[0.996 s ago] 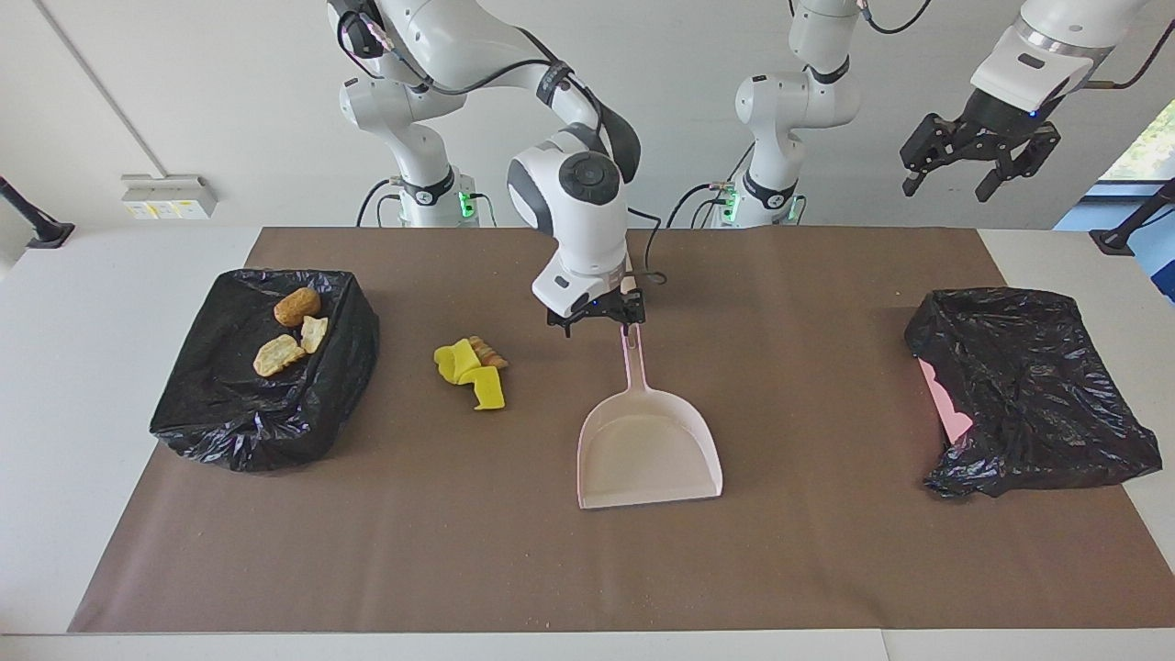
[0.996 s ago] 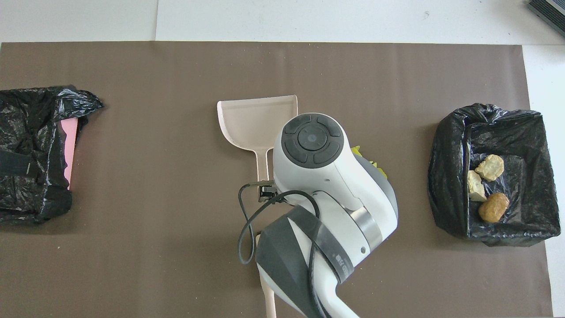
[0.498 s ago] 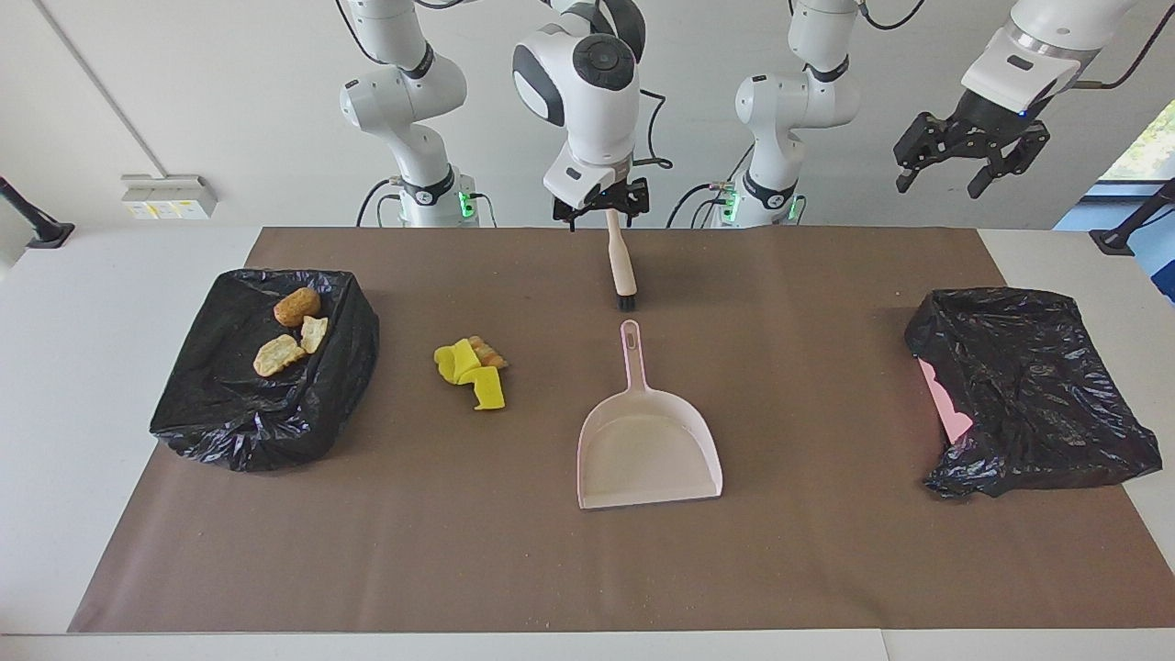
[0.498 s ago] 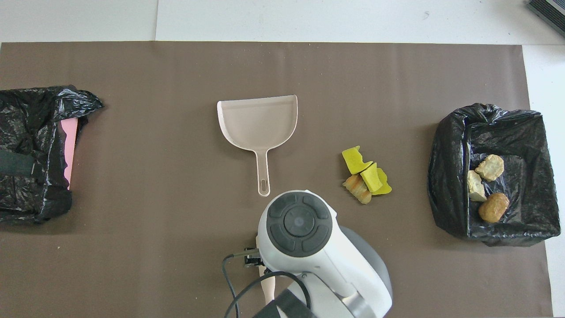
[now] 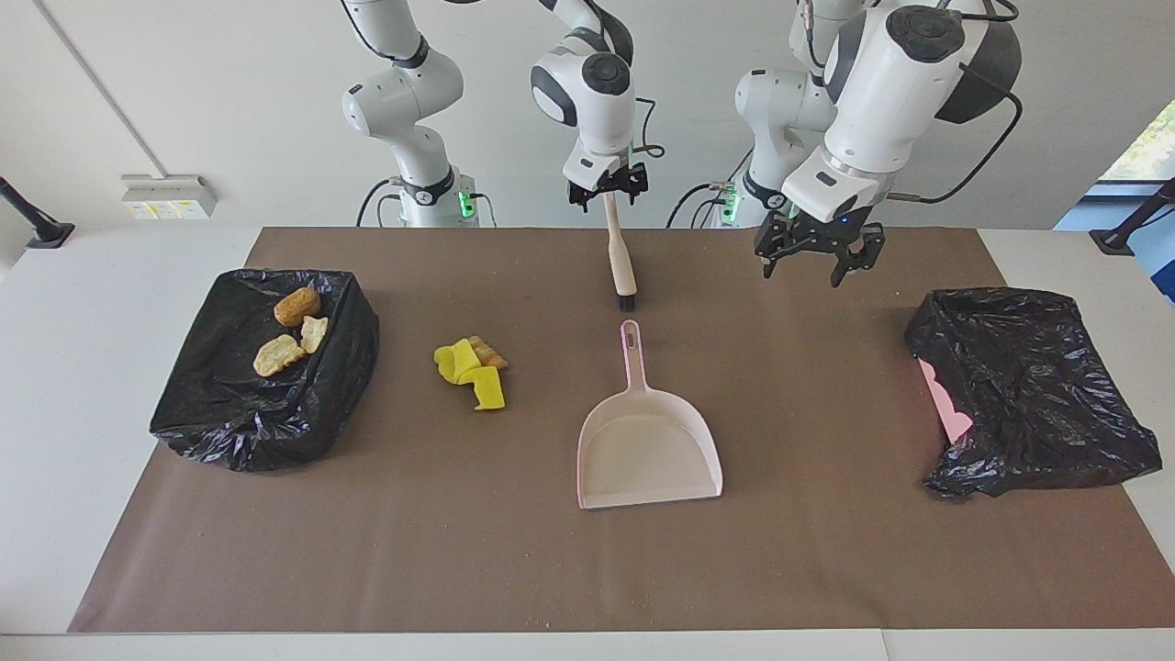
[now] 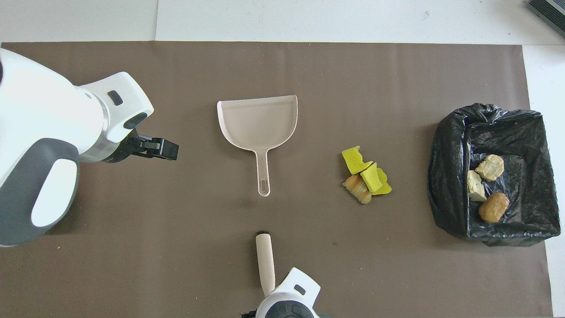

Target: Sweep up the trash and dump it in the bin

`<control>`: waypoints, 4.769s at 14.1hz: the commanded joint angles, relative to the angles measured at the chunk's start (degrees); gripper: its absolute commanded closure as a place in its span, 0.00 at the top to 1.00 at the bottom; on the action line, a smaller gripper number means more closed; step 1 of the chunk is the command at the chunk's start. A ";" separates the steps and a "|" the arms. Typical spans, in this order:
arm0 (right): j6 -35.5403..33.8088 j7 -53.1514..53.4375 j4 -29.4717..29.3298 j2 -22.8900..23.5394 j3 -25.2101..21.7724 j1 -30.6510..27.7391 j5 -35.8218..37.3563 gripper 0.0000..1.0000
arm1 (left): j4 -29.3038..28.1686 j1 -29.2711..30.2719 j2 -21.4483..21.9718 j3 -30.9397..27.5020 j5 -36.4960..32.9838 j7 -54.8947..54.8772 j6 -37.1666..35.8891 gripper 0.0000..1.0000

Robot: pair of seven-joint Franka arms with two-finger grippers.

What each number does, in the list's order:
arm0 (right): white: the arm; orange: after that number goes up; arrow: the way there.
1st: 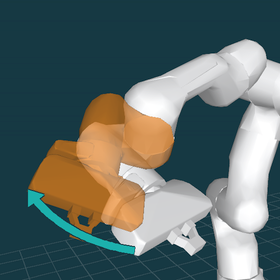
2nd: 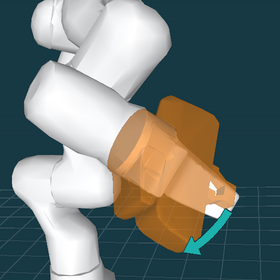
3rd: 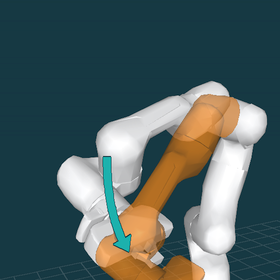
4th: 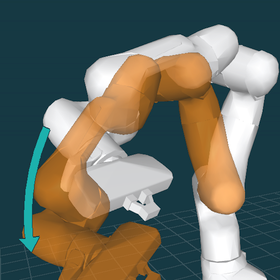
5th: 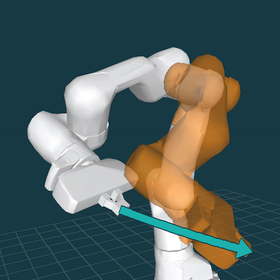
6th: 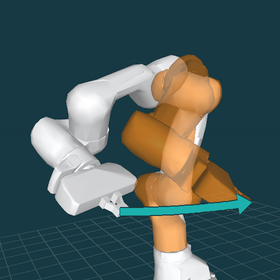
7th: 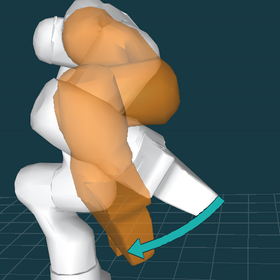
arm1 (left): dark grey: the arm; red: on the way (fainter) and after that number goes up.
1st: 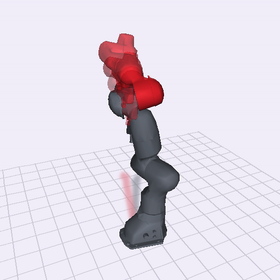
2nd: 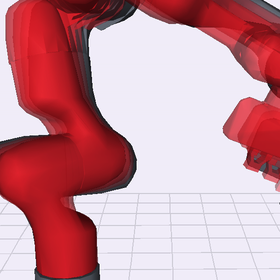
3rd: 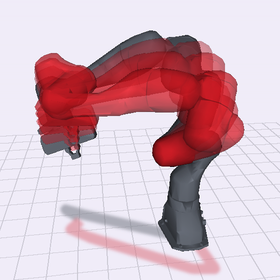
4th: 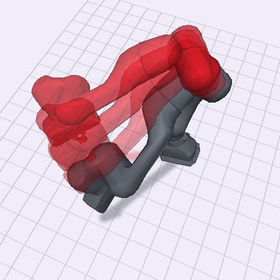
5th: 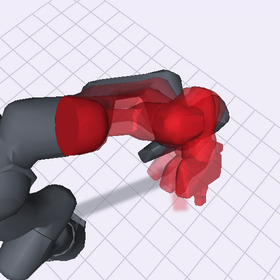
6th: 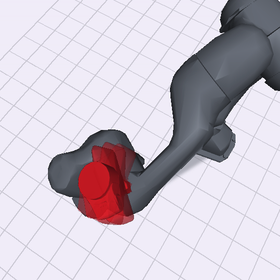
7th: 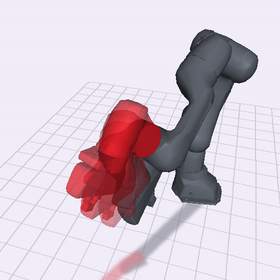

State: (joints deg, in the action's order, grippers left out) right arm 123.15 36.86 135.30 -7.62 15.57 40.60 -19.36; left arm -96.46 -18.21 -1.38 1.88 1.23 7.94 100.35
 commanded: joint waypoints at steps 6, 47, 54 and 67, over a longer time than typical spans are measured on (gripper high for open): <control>7.45 2.87 5.33 1.03 -0.10 4.66 -1.73 1.00 | -1.01 -12.01 -12.40 -0.74 -3.33 14.98 13.53 1.00; -11.45 -32.30 0.40 -1.79 -0.10 -44.74 27.54 0.00 | -15.06 -13.24 -9.09 -1.53 -11.84 -31.57 13.64 0.00; -10.56 -29.74 -0.12 1.81 -0.10 -41.14 19.72 0.00 | -24.83 -19.31 -4.51 -1.18 -15.38 -33.86 19.62 0.00; -11.79 -29.30 -8.20 5.42 -0.10 -28.99 -12.96 0.00 | -29.22 -20.81 -5.21 -1.09 -15.20 -37.11 23.49 0.00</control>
State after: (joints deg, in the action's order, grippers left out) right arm 111.73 7.54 130.43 -3.99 15.38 11.75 -28.43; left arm -122.22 -37.46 -7.48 1.34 -13.44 -28.90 121.09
